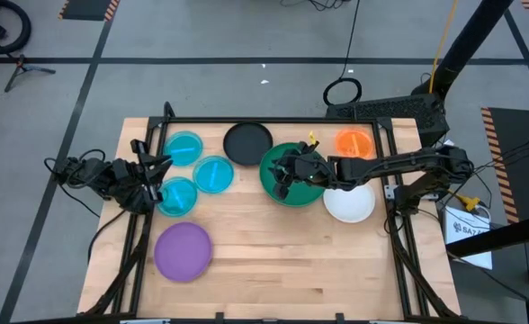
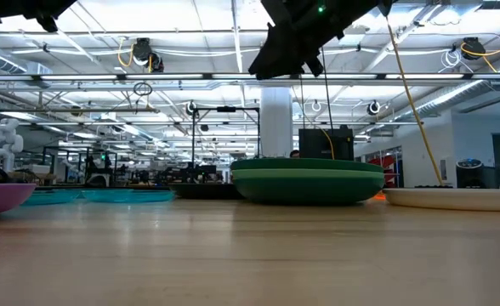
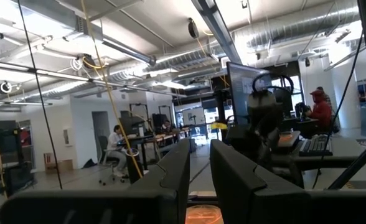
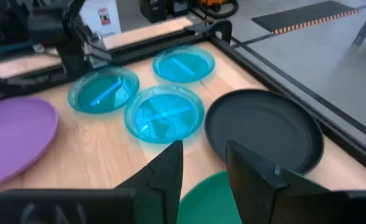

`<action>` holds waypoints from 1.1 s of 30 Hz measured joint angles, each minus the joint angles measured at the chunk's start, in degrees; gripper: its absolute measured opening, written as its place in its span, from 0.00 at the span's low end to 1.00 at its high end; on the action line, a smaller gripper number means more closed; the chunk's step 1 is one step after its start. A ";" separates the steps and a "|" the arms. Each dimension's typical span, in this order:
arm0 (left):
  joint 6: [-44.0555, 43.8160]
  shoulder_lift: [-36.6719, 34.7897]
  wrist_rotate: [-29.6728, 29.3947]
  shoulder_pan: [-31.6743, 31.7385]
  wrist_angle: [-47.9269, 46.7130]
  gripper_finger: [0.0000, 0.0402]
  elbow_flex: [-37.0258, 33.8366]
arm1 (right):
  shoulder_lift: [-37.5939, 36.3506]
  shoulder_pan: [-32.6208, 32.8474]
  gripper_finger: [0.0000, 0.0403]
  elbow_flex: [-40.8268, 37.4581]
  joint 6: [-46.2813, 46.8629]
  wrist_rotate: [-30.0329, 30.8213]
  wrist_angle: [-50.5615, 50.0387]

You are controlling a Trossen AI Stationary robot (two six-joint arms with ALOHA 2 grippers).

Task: Stack plastic plates
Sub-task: Stack the black plate on the green plate

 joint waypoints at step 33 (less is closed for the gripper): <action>-1.15 13.80 -2.82 14.43 9.30 0.18 0.00 | 2.30 -16.95 0.29 8.26 -4.20 -4.37 -8.25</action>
